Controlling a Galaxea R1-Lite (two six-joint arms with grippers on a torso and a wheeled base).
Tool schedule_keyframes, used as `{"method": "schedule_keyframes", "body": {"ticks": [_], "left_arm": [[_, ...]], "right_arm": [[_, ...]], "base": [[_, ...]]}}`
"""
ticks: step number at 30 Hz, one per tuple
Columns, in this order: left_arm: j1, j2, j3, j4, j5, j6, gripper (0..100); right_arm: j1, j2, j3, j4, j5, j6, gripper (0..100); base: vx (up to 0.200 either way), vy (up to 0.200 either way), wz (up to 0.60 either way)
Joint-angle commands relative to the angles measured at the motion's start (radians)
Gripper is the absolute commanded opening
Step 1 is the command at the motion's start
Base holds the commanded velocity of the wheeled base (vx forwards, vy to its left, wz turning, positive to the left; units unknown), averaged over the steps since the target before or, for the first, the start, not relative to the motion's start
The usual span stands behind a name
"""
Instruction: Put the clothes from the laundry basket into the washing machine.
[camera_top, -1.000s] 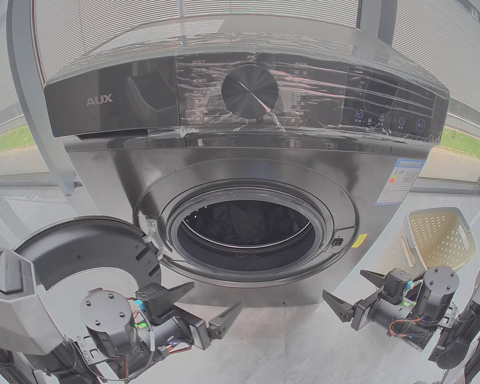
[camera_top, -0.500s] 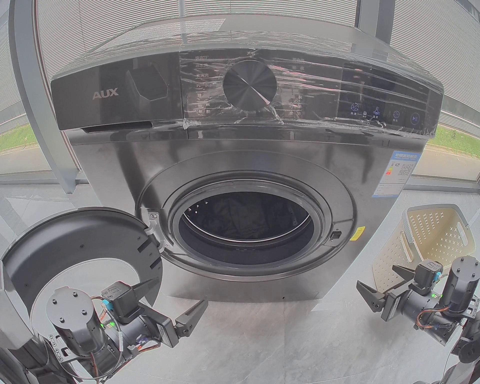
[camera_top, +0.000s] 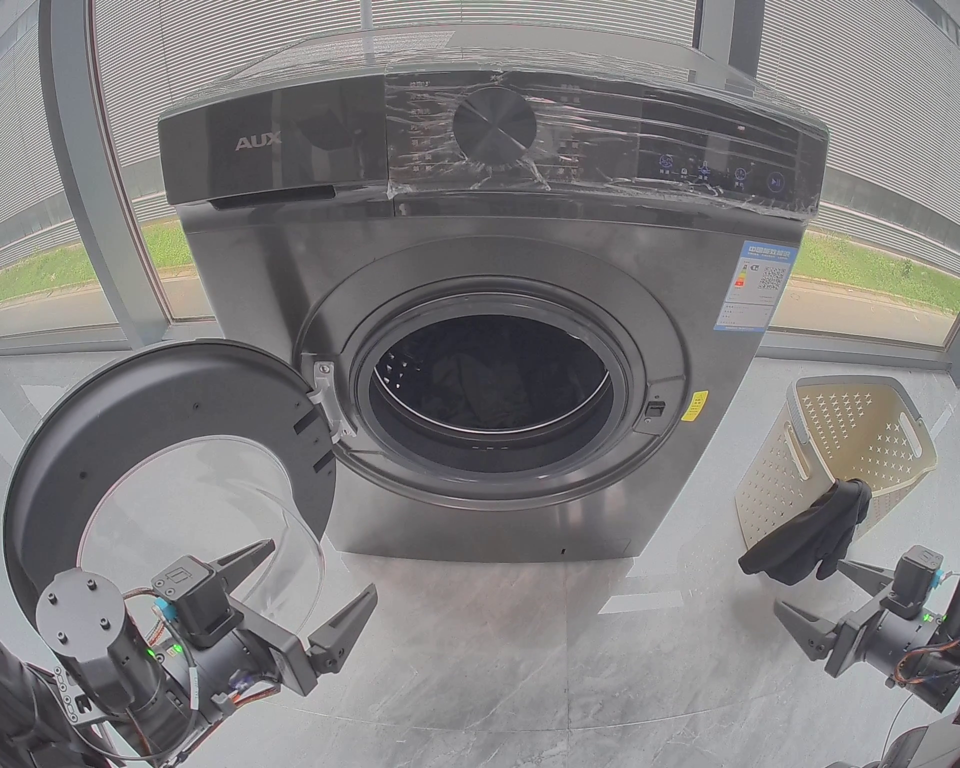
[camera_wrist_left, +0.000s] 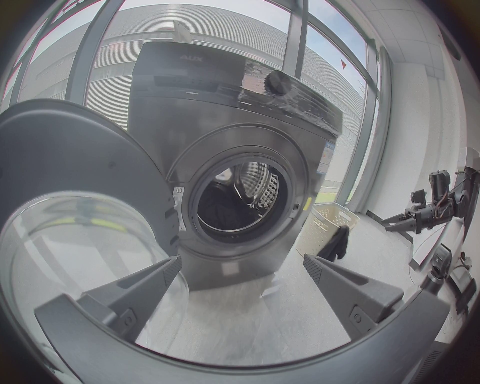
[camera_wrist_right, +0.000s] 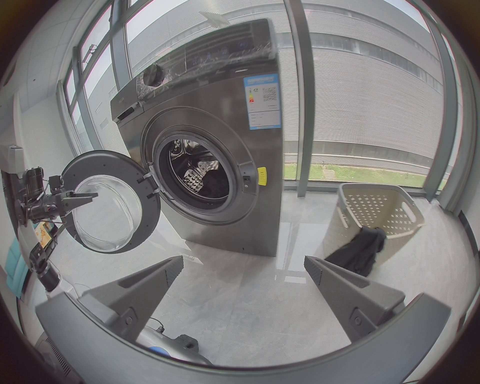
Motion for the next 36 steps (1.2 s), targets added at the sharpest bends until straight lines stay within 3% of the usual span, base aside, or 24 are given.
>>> {"method": "schedule_keyframes", "body": {"ticks": [1, 3, 6, 8, 9, 12, 15, 17, 20, 26, 31, 34, 36], "left_arm": [[0.009, -0.233, 0.017, 0.199, 0.013, 0.006, 100], [0.008, -0.320, 0.017, 0.293, 0.012, 0.004, 100], [0.008, -0.473, 0.017, 0.409, 0.015, 0.004, 100], [0.008, -0.473, 0.017, 0.409, 0.015, 0.004, 100], [0.023, -0.628, 0.017, 0.587, 0.018, -0.008, 100], [0.066, -0.809, 0.017, 0.823, 0.010, -0.068, 100], [0.086, -0.955, 0.017, 0.963, 0.009, -0.086, 100], [0.144, -1.038, 0.017, 1.032, 0.010, -0.089, 100], [0.198, -1.124, 0.017, 1.103, 0.009, -0.077, 100], [0.377, -1.309, 0.017, 1.245, -0.001, -0.054, 100], [0.491, -1.401, 0.017, 1.334, -0.077, -0.051, 100], [0.568, -1.434, 0.017, 1.330, -0.114, -0.010, 100], [0.620, -1.455, 0.017, 1.330, -0.137, 0.027, 100]], "right_arm": [[-0.083, -0.275, 0.017, 0.179, -0.002, 0.006, 100], [-0.149, -0.377, 0.017, 0.265, 0.004, 0.005, 100], [-0.190, -0.537, 0.017, 0.365, 0.006, -0.002, 100], [-0.190, -0.537, 0.017, 0.365, 0.006, -0.002, 100], [-0.244, -0.653, 0.017, 0.439, 0.007, -0.006, 100], [-0.312, -0.792, 0.017, 0.551, 0.024, -0.028, 100], [-0.347, -0.933, 0.017, 0.670, 0.076, -0.060, 100], [-0.381, -1.014, 0.016, 0.721, 0.113, -0.061, 100], [-0.397, -1.014, 0.014, 0.716, 0.105, -0.055, 100], [-0.414, -1.012, 0.016, 0.707, 0.009, -0.071, 100], [-0.437, -1.011, 0.016, 0.707, -0.008, -0.072, 100], [-0.568, -1.052, 0.013, 0.727, 0.050, -0.104, 100], [-0.586, -1.075, 0.010, 0.742, 0.114, -0.117, 100]], "base": [[0.000, 0.000, 0.00], [0.000, 0.000, 0.00], [0.000, 0.000, 0.00], [0.000, 0.000, 0.00], [0.000, 0.000, 0.00], [0.000, 0.000, 0.00], [0.000, 0.000, 0.00], [0.000, 0.000, 0.00], [0.000, 0.000, 0.00], [0.000, 0.000, 0.00], [0.000, 0.000, 0.00], [0.000, 0.000, 0.00], [0.000, 0.000, 0.00]]}}
